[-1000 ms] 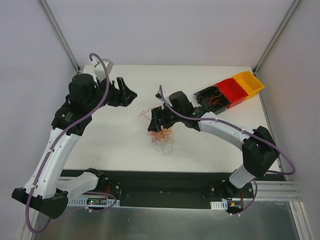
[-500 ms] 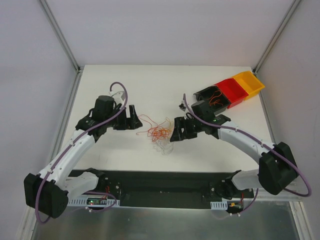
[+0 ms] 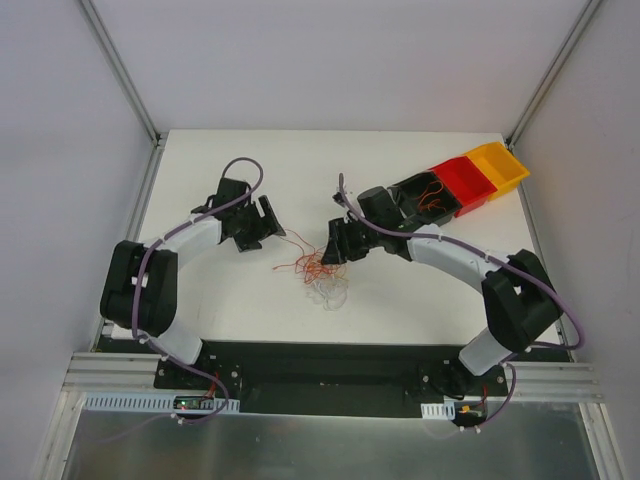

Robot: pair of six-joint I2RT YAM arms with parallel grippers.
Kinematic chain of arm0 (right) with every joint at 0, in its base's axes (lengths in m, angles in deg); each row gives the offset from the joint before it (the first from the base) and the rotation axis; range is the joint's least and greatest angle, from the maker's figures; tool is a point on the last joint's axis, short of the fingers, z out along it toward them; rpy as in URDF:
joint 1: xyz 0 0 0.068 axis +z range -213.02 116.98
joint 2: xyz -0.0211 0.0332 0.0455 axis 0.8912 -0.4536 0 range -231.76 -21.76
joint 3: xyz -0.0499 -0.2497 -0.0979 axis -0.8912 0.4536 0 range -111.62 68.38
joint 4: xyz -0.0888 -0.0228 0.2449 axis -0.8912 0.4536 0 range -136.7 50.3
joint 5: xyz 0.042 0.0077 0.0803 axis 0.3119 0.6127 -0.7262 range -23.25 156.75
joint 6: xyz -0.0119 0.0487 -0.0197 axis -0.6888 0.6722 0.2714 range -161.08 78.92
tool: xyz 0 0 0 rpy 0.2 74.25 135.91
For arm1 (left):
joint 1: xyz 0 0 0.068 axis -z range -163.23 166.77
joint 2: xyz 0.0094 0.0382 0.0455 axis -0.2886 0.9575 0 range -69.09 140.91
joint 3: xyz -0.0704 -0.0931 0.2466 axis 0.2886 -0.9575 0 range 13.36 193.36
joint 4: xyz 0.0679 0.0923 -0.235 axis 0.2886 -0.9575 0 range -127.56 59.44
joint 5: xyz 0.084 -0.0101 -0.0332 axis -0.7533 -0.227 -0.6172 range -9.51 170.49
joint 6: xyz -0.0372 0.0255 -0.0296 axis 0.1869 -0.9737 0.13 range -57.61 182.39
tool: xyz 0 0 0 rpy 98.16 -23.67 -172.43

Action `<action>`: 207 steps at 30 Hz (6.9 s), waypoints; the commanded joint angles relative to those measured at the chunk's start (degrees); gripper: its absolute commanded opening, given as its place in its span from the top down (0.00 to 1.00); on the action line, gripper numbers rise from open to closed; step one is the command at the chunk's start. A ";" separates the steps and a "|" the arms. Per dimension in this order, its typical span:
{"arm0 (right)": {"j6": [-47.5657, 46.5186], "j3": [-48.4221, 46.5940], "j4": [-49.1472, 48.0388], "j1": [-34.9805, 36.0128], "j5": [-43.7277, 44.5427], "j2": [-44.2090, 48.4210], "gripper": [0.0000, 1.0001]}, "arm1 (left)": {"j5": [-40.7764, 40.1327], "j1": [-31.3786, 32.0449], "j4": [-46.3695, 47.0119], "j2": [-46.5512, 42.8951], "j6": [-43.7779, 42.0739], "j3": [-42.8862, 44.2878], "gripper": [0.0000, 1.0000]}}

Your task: Untangle the cables

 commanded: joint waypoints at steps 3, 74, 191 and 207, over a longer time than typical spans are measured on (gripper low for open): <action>-4.26 -3.80 -2.56 1.75 2.37 -1.70 0.50 | 3.49 -2.17 8.47 9.65 8.33 6.64 0.24; -9.98 -15.75 19.77 -6.50 75.40 44.79 1.00 | -60.04 -0.94 -5.41 -54.05 -48.43 29.32 1.00; 6.37 8.97 -22.09 0.79 -12.25 35.12 1.00 | 45.96 3.18 9.45 -11.43 0.70 14.65 1.00; -0.39 -19.87 8.43 -12.30 10.72 27.22 1.00 | 31.54 9.87 9.98 -7.64 0.87 12.36 0.44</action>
